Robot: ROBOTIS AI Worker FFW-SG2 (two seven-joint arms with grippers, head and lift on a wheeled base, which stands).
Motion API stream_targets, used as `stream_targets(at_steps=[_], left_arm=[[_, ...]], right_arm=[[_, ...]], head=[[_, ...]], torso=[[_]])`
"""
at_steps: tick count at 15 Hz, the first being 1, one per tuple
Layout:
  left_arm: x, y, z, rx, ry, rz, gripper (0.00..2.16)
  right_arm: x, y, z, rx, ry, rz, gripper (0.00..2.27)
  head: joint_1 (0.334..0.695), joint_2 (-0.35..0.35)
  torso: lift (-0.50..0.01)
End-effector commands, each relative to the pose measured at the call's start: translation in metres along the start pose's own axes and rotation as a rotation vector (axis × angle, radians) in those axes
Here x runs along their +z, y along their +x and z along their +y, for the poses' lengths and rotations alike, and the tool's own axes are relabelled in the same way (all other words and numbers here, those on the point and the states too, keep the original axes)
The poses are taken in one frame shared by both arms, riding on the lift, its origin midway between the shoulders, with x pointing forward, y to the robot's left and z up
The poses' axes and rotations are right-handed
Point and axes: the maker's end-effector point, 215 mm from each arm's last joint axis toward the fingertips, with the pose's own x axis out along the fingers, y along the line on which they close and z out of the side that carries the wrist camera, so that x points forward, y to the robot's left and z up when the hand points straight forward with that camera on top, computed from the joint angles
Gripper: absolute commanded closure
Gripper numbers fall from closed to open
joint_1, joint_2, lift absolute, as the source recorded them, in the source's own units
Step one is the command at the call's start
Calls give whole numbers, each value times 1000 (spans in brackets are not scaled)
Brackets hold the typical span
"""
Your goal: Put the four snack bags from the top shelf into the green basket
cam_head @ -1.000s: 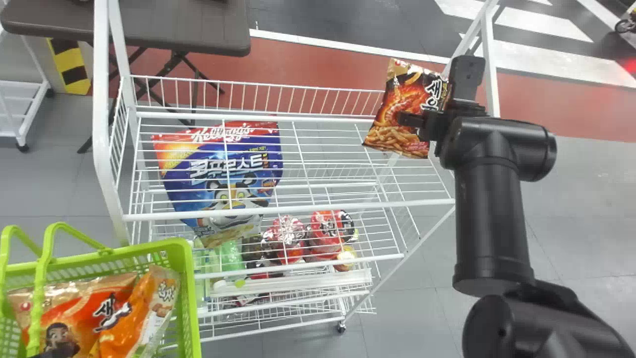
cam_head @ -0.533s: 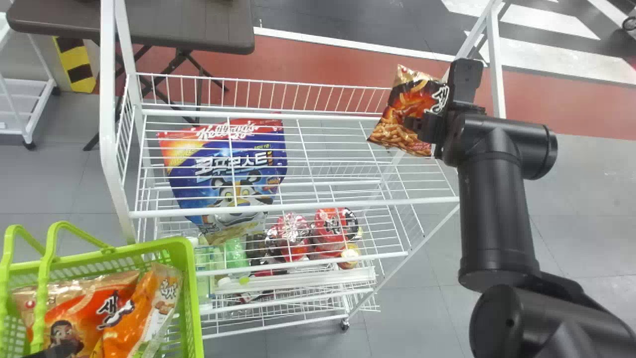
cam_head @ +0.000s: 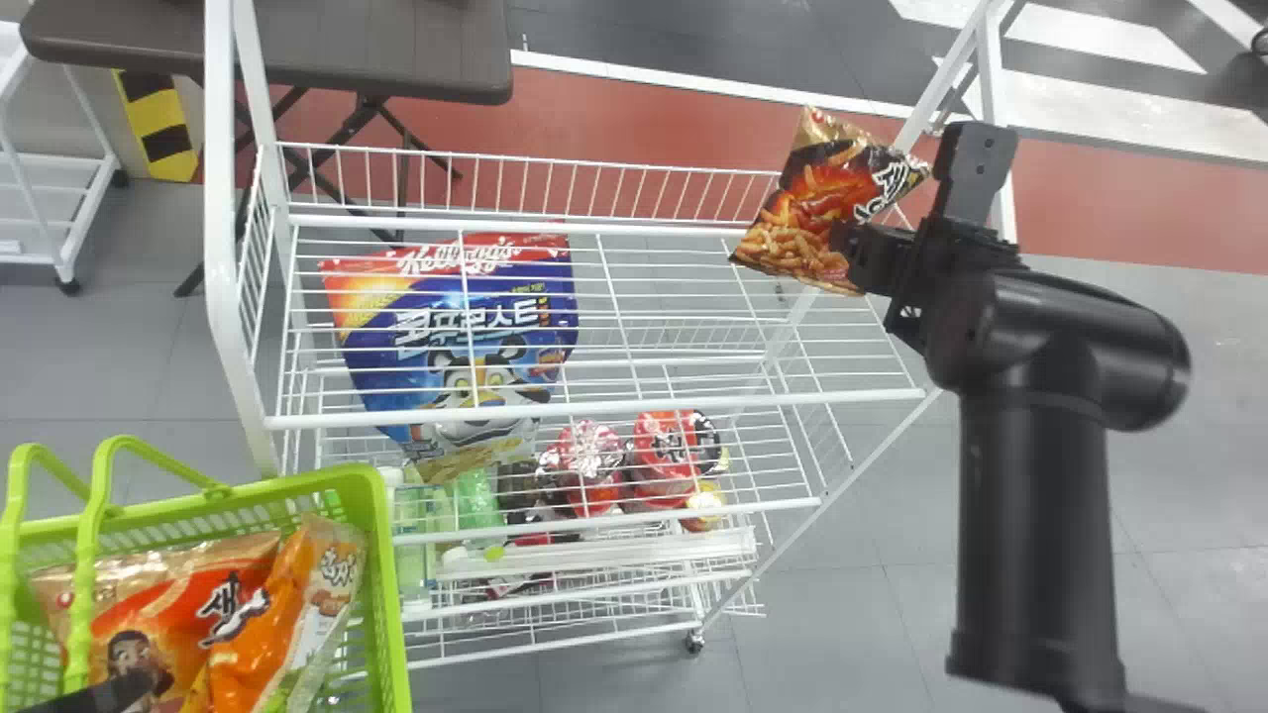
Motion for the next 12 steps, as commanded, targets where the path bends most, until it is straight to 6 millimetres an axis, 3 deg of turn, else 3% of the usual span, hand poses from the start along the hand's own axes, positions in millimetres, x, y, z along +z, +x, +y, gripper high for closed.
stream_targets(at_steps=[1,4,6,7,10,12], left_arm=[[1,0,-2,-10,0,-1,2148],[2,1,-2,-13,4,-2,2148],[3,2,-3,-15,3,-1,2148],[4,3,-3,-17,5,0,2148],[5,7,-3,-22,5,5,2148],[5,8,-3,-24,7,8,2148]], right_arm=[[-1,-52,55,130,4,-16,2256],[-37,-125,140,327,-25,37,2256],[-79,-167,191,469,-25,130,2256],[-103,-189,216,546,-23,184,2256],[-167,-243,283,741,-9,323,2256],[-187,-269,314,831,-10,389,2256]], head=[[695,-238],[695,-151],[695,-85],[695,-17],[695,101],[695,227]], torso=[[0],[0],[0],[0],[0],[0]])
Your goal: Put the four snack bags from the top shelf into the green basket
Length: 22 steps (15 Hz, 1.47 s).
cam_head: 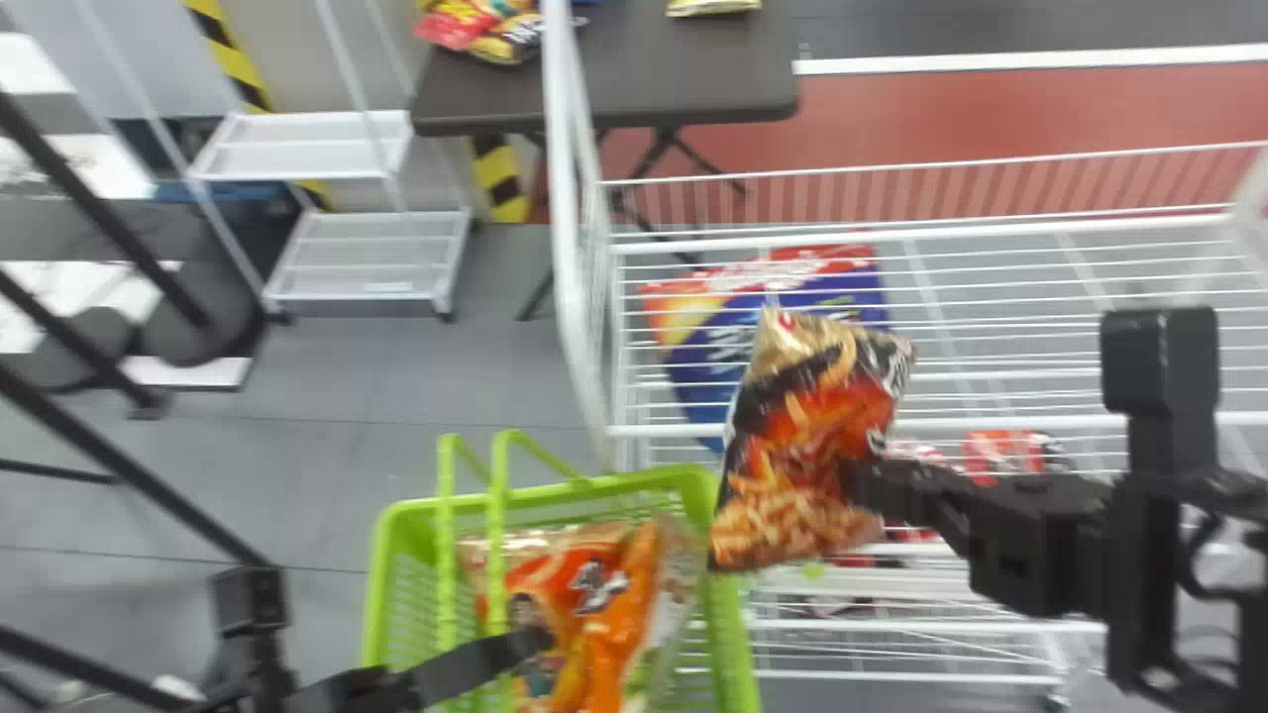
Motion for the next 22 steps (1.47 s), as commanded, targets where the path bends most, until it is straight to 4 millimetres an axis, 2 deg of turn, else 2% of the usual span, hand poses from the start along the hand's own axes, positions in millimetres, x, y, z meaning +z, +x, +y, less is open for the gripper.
stream_targets(at_steps=[1,3,5,10,13,15,16,17,18,19,22], left_arm=[[0,1,-2,-12,1,2,2148],[0,2,-3,-15,0,2,2148],[1,4,-4,-22,-2,3,2148],[-1,11,-8,-40,-27,13,2148],[-2,14,-10,-46,-26,18,2148],[-2,14,-10,-47,-27,19,2148],[-2,14,-10,-47,-27,19,2148],[-2,13,-9,-45,-28,20,2148],[-2,13,-9,-45,-28,20,2148],[-1,14,-9,-45,-26,20,2148],[-1,13,-9,-43,-24,24,2148]], right_arm=[[-25,11,38,90,8,65,2256],[-46,27,51,132,28,119,2256],[-67,49,56,166,65,162,2256],[-79,104,66,259,138,146,2256],[-91,124,78,291,158,201,2256],[-95,126,82,296,140,226,2256],[-106,120,81,297,142,281,2000],[-114,113,78,293,144,310,1413],[-111,104,75,281,127,317,194],[-109,94,69,265,117,314,-1],[-90,58,61,262,120,297,46]], head=[[695,267],[695,331],[695,350],[695,350],[695,350],[695,350],[695,350],[695,350],[695,350],[695,350],[695,350]], torso=[[0],[0],[0],[0],[0],[0],[0],[0],[0],[0],[0]])
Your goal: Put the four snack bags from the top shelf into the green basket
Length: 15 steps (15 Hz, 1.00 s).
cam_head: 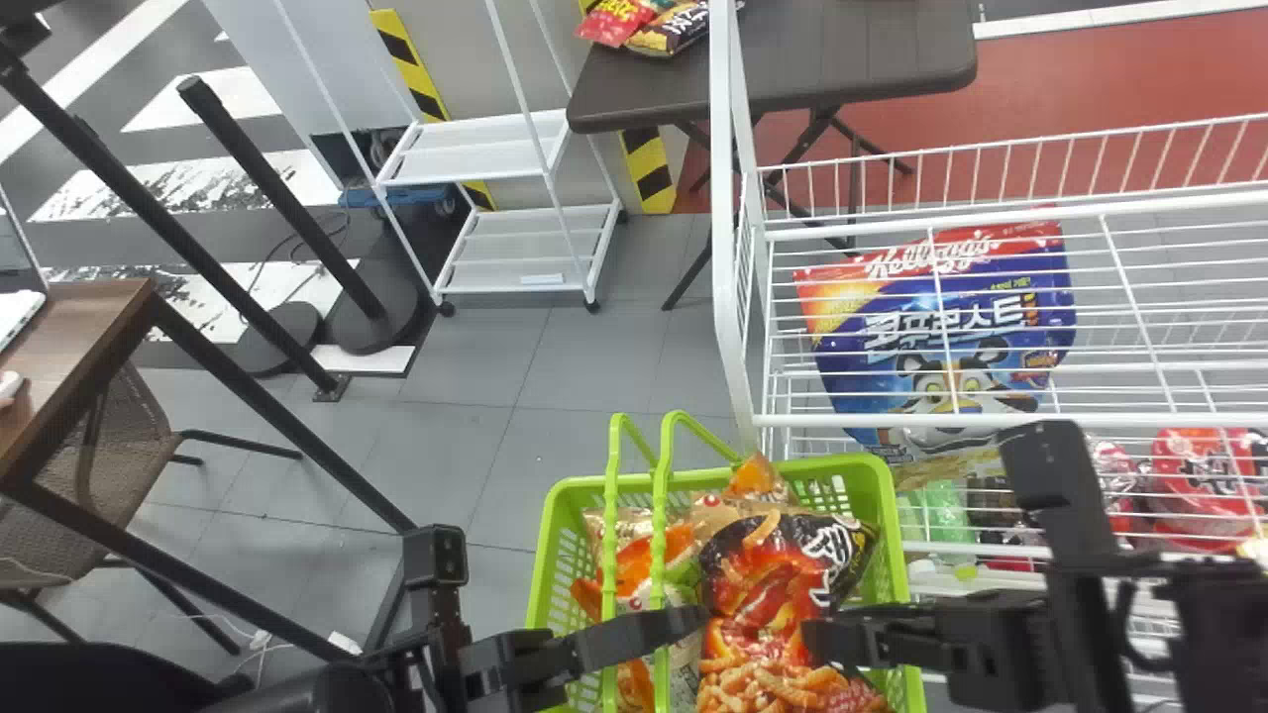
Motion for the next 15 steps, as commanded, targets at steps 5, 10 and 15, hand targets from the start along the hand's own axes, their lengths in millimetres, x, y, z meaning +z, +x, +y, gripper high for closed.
stream_targets(at_steps=[5,10,15], left_arm=[[1,-2,-2,-6,0,1,2148],[0,-3,-2,-2,0,4,2148],[-6,-7,0,7,-13,2,2148]], right_arm=[[59,-81,-13,13,29,-224,49],[102,-148,-114,-507,-216,-596,49],[86,-179,-126,-657,-345,-779,43]], head=[[695,350],[695,234],[695,91]], torso=[[0],[0],[0]])
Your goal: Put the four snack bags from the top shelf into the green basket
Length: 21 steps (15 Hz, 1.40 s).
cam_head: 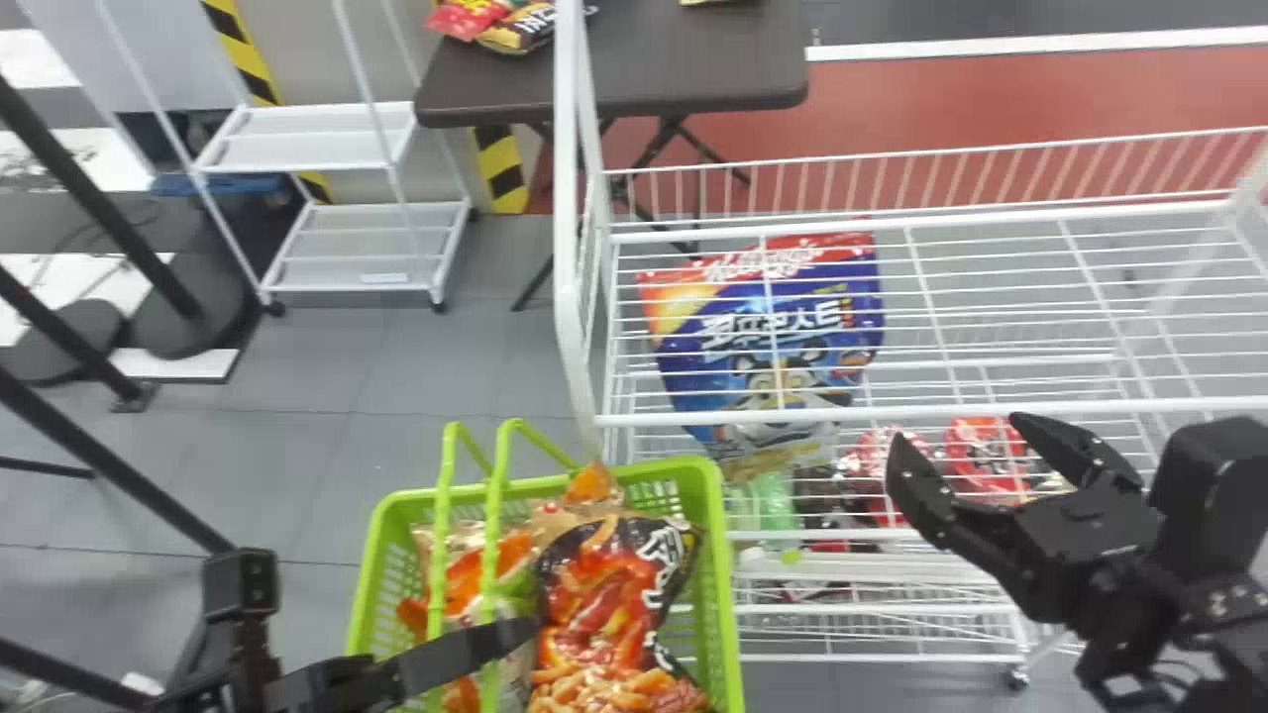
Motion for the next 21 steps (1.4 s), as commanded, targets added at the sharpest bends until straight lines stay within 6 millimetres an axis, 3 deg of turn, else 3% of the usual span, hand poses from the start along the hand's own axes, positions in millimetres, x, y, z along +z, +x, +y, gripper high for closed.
stream_targets(at_steps=[1,5,13,21], left_arm=[[-3,-2,-3,-6,-4,-2,2148],[-10,-10,-1,9,-14,-19,2148],[-23,-9,-10,14,0,-35,2148],[-35,3,-15,15,-6,-32,2148]], right_arm=[[-7,-13,-10,-45,-21,-61,43],[-28,-29,-21,-79,-24,-68,43],[-22,-37,-18,-62,-56,-106,43],[-26,-48,-33,-73,-79,-134,46]], head=[[695,84],[695,45],[695,42],[695,-14]], torso=[[0],[0],[0],[0]])
